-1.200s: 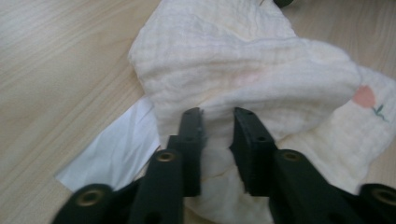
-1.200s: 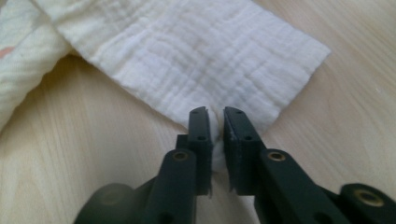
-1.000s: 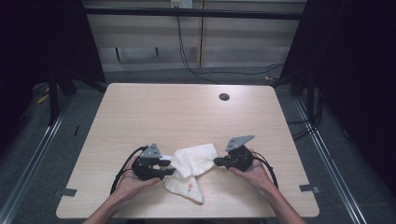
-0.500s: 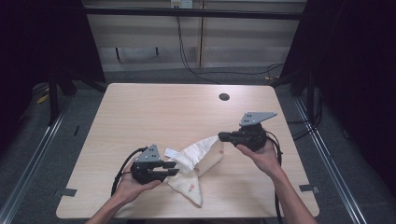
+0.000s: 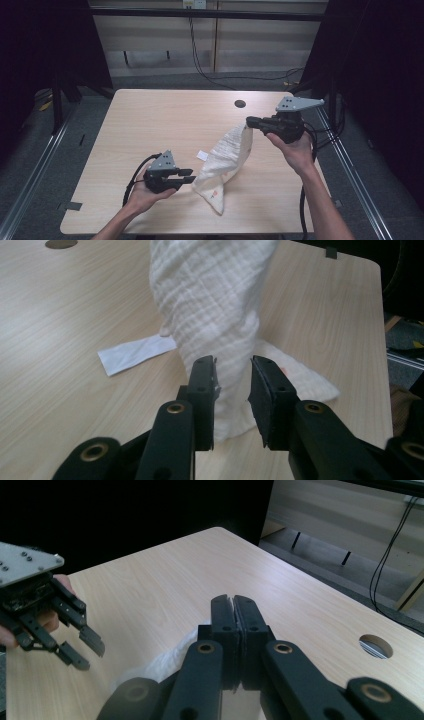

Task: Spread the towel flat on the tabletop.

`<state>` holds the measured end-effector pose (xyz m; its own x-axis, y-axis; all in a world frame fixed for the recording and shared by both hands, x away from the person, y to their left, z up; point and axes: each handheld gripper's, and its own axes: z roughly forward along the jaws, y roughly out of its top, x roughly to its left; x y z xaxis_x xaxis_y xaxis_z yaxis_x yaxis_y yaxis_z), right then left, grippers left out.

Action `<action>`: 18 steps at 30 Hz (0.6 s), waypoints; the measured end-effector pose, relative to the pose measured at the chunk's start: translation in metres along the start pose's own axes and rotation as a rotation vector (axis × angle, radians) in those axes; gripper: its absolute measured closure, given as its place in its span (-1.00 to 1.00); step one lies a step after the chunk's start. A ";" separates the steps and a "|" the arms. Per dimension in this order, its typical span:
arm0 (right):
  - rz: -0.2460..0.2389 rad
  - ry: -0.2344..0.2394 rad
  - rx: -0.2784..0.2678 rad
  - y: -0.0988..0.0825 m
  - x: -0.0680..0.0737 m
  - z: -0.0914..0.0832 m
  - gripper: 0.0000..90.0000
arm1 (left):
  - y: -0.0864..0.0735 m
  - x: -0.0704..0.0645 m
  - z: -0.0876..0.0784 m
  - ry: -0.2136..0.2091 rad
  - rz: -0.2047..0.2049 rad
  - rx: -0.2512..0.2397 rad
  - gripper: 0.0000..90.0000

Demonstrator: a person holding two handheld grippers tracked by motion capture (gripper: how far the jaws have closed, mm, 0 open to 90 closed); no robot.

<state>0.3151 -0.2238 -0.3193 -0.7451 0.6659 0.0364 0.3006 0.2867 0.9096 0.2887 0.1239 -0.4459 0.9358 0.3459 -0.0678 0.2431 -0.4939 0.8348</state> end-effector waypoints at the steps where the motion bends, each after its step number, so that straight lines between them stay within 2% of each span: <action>1: 0.000 -0.002 0.005 0.000 0.000 0.000 0.97 | 0.002 -0.001 0.006 0.011 -0.001 0.001 0.45; 3: 0.001 -0.004 0.014 -0.002 0.000 0.001 0.97 | 0.006 -0.001 0.019 -0.001 -0.013 0.008 0.29; 7: 0.000 0.000 0.022 -0.006 0.002 0.003 0.97 | 0.012 -0.004 0.042 0.005 -0.001 0.031 0.16; 10: 0.003 0.000 0.028 -0.008 0.001 0.004 0.97 | 0.012 -0.004 0.056 0.006 0.012 0.052 0.21; 12: 0.002 0.001 0.034 -0.010 0.001 0.004 0.97 | 0.010 -0.006 0.061 0.042 0.042 0.091 0.22; 14: 0.004 0.001 0.032 -0.011 0.001 0.004 0.97 | 0.008 -0.004 0.065 0.092 0.059 0.122 0.27; 16: 0.010 0.001 0.032 -0.013 0.000 0.003 0.97 | 0.005 0.002 0.065 0.082 0.029 0.118 0.53; 17: 0.013 0.004 0.033 -0.014 0.000 0.003 0.97 | 0.004 0.005 0.063 0.089 0.031 0.121 0.65; 18: 0.014 0.008 0.034 -0.015 0.000 0.003 0.97 | 0.004 0.007 0.062 0.084 0.016 0.101 0.77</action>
<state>0.3121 -0.2262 -0.3338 -0.7452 0.6648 0.0527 0.3312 0.3004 0.8945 0.3116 0.0751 -0.4769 0.9161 0.4009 -0.0053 0.2567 -0.5763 0.7758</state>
